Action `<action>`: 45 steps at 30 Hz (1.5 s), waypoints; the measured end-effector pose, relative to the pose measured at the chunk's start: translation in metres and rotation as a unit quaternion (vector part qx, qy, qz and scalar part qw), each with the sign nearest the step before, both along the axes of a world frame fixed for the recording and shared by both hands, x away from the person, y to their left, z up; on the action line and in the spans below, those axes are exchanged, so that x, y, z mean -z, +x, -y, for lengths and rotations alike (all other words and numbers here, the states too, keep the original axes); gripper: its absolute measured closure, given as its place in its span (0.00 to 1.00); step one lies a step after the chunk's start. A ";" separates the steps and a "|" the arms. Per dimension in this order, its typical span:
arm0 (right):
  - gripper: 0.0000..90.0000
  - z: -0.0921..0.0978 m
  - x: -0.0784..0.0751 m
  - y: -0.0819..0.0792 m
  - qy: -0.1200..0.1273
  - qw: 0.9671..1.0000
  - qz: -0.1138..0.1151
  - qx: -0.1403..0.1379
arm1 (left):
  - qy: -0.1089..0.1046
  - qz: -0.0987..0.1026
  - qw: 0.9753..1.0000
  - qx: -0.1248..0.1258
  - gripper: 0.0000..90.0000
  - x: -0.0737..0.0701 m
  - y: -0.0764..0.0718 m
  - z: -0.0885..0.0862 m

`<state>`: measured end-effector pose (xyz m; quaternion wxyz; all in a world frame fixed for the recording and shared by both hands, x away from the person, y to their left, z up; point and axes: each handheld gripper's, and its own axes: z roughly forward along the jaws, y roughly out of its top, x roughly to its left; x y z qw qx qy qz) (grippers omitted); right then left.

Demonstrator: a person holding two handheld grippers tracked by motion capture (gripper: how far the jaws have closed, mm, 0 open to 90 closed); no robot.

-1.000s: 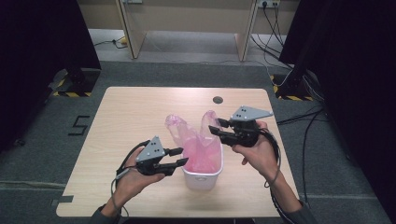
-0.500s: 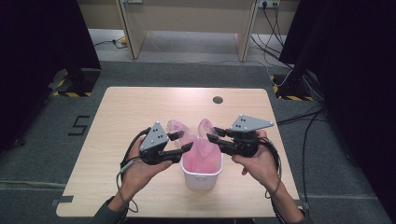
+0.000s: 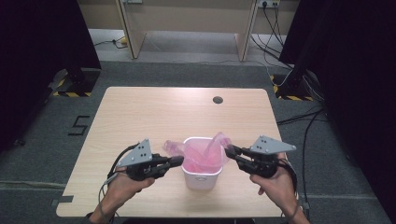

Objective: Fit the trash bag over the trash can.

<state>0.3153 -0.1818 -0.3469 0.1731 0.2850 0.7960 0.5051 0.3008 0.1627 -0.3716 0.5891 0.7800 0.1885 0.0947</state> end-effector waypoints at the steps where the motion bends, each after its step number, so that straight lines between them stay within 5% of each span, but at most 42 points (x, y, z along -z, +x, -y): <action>1: 0.89 0.003 0.002 -0.005 0.004 1.000 0.000 0.001 | 0.006 -0.001 1.000 0.004 1.00 0.004 -0.003 -0.002; 11: 0.90 0.012 0.039 -0.032 0.012 0.999 -0.037 0.016 | 0.042 -0.027 0.999 0.017 1.00 0.031 -0.006 -0.006; 20: 0.90 0.010 0.063 -0.029 0.004 0.998 -0.058 0.029 | 0.057 -0.056 0.997 -0.003 1.00 0.059 0.012 -0.003; 28: 0.89 0.006 0.084 -0.019 -0.003 0.997 -0.071 0.035 | 0.061 -0.047 0.997 -0.008 0.99 0.068 0.017 0.001; 33: 0.72 0.004 0.084 -0.019 0.002 0.997 -0.070 0.036 | 0.064 -0.038 0.997 -0.012 0.81 0.062 0.011 -0.001; 34: 0.61 0.006 0.076 -0.022 0.003 0.997 -0.065 0.035 | 0.067 -0.037 0.997 -0.020 0.64 0.057 0.007 -0.003; 39: 0.46 0.013 0.053 -0.029 0.005 0.999 -0.030 0.035 | 0.059 -0.032 0.996 -0.055 0.36 0.046 -0.004 -0.012; 45: 0.43 0.011 0.032 -0.037 0.004 1.000 0.013 0.023 | 0.061 -0.023 0.995 -0.082 0.28 0.035 -0.014 -0.018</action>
